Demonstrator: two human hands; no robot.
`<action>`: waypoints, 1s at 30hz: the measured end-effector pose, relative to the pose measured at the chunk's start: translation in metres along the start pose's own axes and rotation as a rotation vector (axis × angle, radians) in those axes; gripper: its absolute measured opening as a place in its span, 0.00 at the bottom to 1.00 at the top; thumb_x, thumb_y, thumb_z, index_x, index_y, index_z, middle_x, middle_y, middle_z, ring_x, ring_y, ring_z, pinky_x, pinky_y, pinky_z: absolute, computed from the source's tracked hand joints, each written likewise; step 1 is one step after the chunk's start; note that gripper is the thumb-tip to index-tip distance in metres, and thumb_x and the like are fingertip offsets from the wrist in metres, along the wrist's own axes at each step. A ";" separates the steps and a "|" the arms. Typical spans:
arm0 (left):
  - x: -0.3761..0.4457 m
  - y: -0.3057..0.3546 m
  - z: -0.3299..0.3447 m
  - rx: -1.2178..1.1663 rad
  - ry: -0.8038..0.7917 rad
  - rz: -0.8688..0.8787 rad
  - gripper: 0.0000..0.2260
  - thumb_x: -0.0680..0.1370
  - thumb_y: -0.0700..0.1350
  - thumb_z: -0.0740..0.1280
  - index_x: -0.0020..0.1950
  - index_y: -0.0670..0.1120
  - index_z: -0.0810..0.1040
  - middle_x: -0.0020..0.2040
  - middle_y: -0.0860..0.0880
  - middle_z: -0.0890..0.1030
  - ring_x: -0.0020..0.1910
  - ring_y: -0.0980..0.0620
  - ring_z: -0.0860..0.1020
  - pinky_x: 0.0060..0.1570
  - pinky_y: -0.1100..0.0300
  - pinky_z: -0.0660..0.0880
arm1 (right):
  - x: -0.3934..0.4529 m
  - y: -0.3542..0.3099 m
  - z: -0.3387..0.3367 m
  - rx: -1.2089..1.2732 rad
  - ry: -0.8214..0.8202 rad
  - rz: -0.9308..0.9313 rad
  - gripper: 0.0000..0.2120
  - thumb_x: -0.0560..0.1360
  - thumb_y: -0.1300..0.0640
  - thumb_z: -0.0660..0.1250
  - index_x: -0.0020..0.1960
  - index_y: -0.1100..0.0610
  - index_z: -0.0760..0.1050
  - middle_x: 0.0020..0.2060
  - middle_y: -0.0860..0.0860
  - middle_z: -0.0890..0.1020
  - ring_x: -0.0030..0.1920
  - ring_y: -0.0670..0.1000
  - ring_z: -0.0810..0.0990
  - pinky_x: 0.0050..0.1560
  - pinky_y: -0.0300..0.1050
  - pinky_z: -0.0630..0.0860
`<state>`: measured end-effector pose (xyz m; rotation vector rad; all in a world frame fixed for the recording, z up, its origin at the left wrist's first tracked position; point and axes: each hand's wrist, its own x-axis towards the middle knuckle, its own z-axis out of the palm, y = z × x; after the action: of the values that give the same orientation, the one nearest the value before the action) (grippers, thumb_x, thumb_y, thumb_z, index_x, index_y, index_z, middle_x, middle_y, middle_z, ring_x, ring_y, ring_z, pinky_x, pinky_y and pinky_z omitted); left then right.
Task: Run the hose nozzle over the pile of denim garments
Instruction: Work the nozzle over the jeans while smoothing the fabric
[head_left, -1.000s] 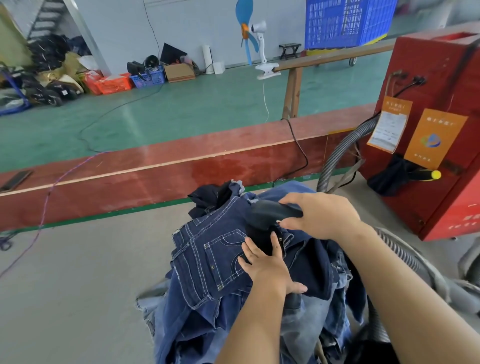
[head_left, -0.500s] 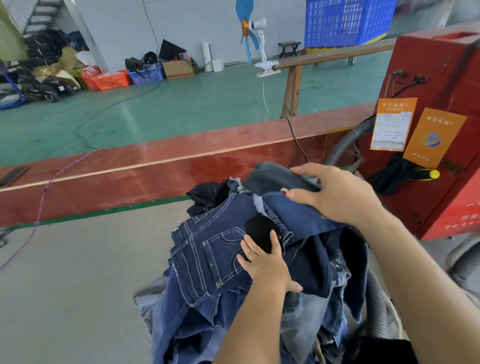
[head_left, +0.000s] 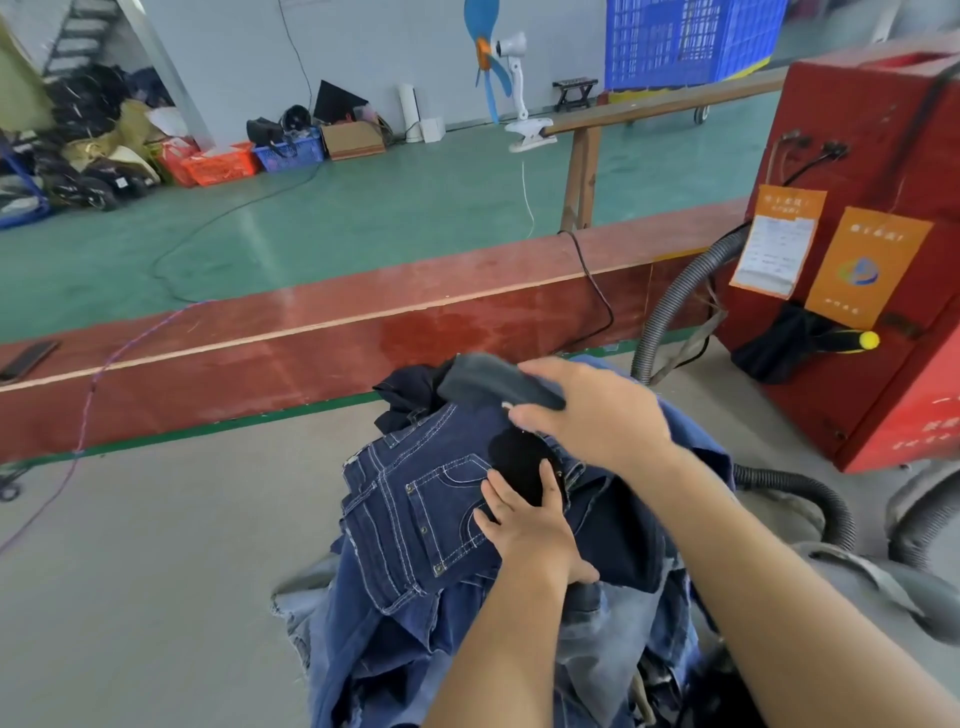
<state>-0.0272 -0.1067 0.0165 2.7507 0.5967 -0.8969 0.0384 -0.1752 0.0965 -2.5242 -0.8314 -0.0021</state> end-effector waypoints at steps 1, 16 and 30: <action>0.000 0.000 0.000 -0.011 -0.001 0.002 0.55 0.73 0.58 0.72 0.75 0.51 0.27 0.72 0.30 0.29 0.74 0.33 0.32 0.73 0.38 0.42 | 0.000 0.003 -0.009 0.052 0.034 0.007 0.23 0.75 0.38 0.64 0.69 0.40 0.67 0.54 0.43 0.80 0.48 0.50 0.80 0.40 0.42 0.67; 0.006 0.001 0.002 0.017 -0.011 -0.014 0.53 0.72 0.58 0.72 0.77 0.52 0.32 0.72 0.30 0.28 0.74 0.33 0.32 0.73 0.37 0.42 | -0.002 -0.006 0.020 -0.224 -0.107 -0.034 0.19 0.78 0.42 0.60 0.68 0.44 0.68 0.52 0.48 0.81 0.47 0.52 0.80 0.34 0.44 0.71; 0.012 0.003 0.003 0.010 -0.034 -0.037 0.56 0.72 0.56 0.73 0.75 0.52 0.27 0.72 0.30 0.28 0.73 0.33 0.31 0.72 0.37 0.42 | -0.003 0.009 0.010 -0.372 -0.153 -0.051 0.21 0.78 0.40 0.61 0.69 0.45 0.67 0.53 0.48 0.81 0.49 0.52 0.80 0.33 0.43 0.69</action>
<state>-0.0186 -0.1067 0.0078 2.7356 0.6404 -0.9552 0.0394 -0.1789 0.0836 -2.8776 -1.0383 0.0217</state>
